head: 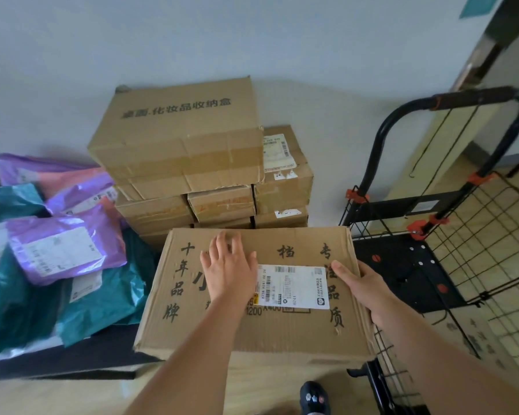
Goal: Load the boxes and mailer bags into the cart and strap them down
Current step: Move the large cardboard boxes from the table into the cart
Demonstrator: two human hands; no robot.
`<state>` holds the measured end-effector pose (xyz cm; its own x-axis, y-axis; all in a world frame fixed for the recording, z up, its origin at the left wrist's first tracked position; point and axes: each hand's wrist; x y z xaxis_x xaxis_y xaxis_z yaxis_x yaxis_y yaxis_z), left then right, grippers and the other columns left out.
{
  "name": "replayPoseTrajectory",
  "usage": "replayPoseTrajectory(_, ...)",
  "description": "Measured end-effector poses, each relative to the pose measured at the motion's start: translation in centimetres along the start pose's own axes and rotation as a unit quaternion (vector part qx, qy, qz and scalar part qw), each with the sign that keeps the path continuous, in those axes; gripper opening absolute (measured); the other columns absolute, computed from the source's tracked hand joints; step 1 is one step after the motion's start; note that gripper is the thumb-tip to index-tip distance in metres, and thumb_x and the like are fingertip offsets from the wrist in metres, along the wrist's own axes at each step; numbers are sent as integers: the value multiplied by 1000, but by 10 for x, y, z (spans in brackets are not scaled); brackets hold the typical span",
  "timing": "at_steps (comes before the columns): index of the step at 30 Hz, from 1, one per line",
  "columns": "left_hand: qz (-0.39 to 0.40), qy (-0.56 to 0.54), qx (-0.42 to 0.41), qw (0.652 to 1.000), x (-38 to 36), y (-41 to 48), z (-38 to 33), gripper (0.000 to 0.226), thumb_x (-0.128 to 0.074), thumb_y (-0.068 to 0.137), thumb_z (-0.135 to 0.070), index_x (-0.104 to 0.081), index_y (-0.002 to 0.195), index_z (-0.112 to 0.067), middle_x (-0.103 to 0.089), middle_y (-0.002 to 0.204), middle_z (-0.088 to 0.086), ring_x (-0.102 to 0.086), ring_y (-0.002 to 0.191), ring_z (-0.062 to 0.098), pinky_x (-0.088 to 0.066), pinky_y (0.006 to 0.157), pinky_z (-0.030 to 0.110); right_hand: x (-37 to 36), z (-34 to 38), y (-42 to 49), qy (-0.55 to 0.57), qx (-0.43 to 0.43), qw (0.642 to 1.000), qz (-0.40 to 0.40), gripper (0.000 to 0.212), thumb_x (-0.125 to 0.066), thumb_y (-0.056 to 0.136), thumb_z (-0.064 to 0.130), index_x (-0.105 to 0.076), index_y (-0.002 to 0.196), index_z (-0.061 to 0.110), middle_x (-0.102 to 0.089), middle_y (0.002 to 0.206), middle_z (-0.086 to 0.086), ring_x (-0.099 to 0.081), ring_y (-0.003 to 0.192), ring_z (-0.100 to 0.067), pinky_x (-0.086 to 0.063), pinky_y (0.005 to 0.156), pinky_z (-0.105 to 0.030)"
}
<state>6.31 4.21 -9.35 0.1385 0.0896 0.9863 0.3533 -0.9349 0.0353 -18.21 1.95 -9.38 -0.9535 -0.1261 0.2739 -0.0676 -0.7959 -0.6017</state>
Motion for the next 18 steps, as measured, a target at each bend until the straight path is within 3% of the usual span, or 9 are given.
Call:
replayPoseTrajectory(4,-5,4,-13,1000,-1,-7,-1,60,-31,96,-55,-27,147,-23,-20,157,7,-18,145,26,-18,117,49,7,-13,-11,7,-8,1000,-27,57,-69,85,47,-51,134,25,-69,102,-6,-67,92,-26,-54,82,-46)
replayPoseTrajectory(8,-28,12,9,1000,4,-8,3,59,-33,95,-57,-28,144,-24,-24,156,9,-20,143,29,-21,114,52,24,-25,-20,9,-16,997,-69,68,-70,82,53,-47,138,22,-69,103,-6,-67,91,-27,-54,83,-47)
replayPoseTrajectory(12,-40,3,49,998,12,-8,4,72,-33,91,-64,-20,148,-22,-22,156,11,-19,143,32,-23,113,53,48,-33,-30,2,-15,995,-99,70,-70,80,56,-48,136,20,-70,98,-5,-68,89,-27,-54,88,-51)
replayPoseTrajectory(18,-38,-48,118,991,24,-17,-18,88,-35,83,-75,-14,150,-23,-24,154,13,-31,134,36,-29,108,51,91,-37,-44,33,-12,993,-117,65,-70,79,56,-49,129,20,-71,92,-4,-69,78,-23,-49,55,-30)
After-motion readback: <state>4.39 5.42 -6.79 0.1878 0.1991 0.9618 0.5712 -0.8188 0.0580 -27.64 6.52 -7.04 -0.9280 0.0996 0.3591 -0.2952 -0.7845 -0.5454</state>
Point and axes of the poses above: each hand's wrist, its own y-axis towards the middle knuckle, its own x-axis out of the back of the hand, z = x × y
